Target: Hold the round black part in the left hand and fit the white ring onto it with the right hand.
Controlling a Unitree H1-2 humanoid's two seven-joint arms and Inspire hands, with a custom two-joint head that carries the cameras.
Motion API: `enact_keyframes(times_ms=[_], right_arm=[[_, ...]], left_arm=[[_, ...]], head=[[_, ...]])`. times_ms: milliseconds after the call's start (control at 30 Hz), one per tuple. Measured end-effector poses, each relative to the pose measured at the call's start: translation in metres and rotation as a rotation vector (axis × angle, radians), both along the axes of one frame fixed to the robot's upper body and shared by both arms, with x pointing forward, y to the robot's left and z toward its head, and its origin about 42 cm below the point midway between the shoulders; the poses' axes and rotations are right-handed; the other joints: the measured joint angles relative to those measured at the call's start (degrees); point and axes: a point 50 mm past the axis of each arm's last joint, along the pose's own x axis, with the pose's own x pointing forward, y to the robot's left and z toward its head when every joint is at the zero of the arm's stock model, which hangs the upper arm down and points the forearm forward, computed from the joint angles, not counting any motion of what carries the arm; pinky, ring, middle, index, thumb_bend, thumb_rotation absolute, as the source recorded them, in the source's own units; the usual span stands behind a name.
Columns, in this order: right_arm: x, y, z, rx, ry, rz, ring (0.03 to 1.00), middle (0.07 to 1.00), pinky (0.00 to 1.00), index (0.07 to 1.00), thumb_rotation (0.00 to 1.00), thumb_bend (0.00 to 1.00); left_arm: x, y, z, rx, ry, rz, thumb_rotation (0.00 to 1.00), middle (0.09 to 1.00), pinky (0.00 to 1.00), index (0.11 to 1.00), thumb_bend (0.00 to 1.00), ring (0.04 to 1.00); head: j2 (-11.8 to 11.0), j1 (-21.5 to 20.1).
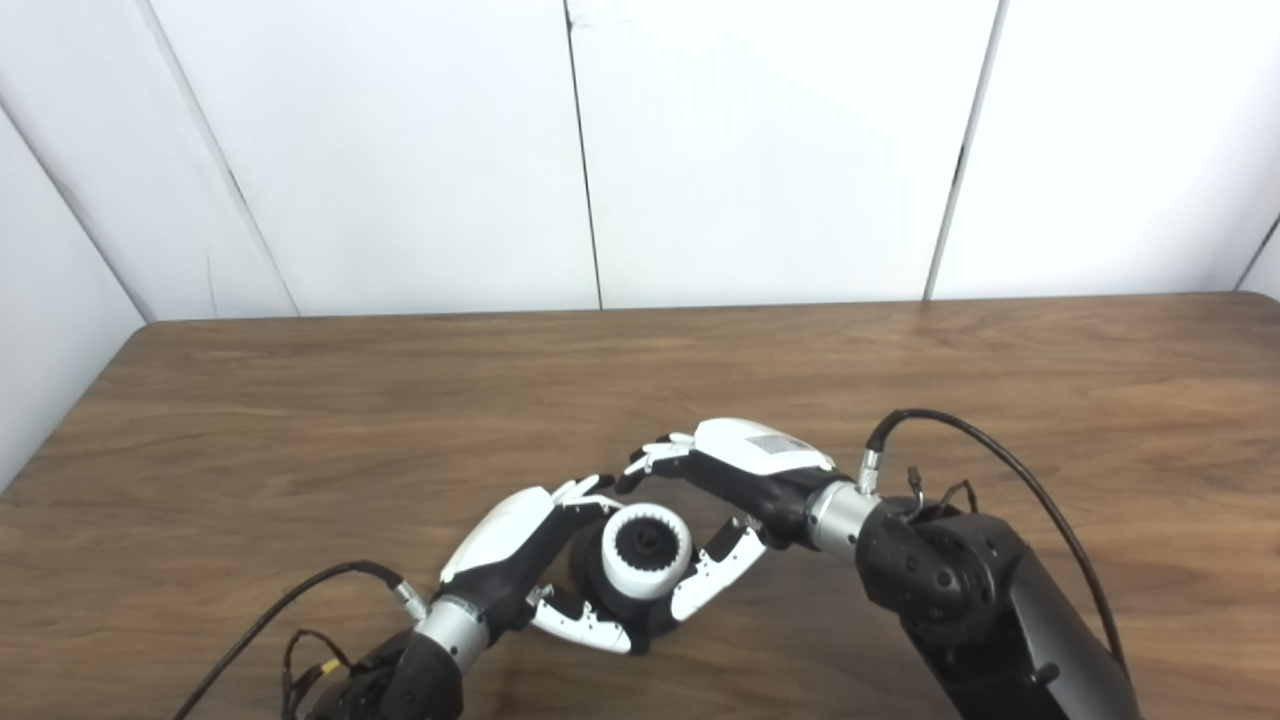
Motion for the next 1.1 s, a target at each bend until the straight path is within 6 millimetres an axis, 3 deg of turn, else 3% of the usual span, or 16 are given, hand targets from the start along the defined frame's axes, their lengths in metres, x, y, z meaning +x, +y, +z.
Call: enact_keyframes(times_ms=[533, 833, 967, 1100], right_arm=[[-0.002, -0.030, -0.002, 0.120, 0.026, -0.094, 0.945, 0.918, 0.83, 0.813, 0.43, 1.00], [-0.001, -0.040, -0.001, 0.190, 0.038, -0.141, 0.927, 0.914, 0.83, 0.814, 0.49, 1.00], [-0.002, -0.051, -0.004, 0.269, 0.053, -0.211, 0.923, 0.917, 0.84, 0.822, 0.56, 0.99], [-0.008, -0.064, -0.014, 0.391, 0.111, -0.286, 0.926, 0.929, 0.83, 0.863, 0.63, 0.82]], left_arm=[[0.002, 0.019, 0.006, -0.041, 0.046, -0.026, 0.27, 1.000, 0.96, 0.894, 1.00, 1.000], [0.004, 0.032, 0.010, -0.078, 0.099, -0.039, 0.30, 1.000, 0.99, 0.939, 1.00, 1.000], [0.003, 0.048, 0.012, -0.126, 0.113, -0.012, 0.42, 1.000, 1.00, 0.942, 0.98, 1.000], [-0.004, 0.065, 0.006, -0.215, 0.108, 0.066, 0.66, 0.994, 0.97, 0.955, 0.83, 1.000]], head=[[-0.79, 0.00], [-1.14, -0.17], [-1.32, -0.09], [-1.14, -0.26]])
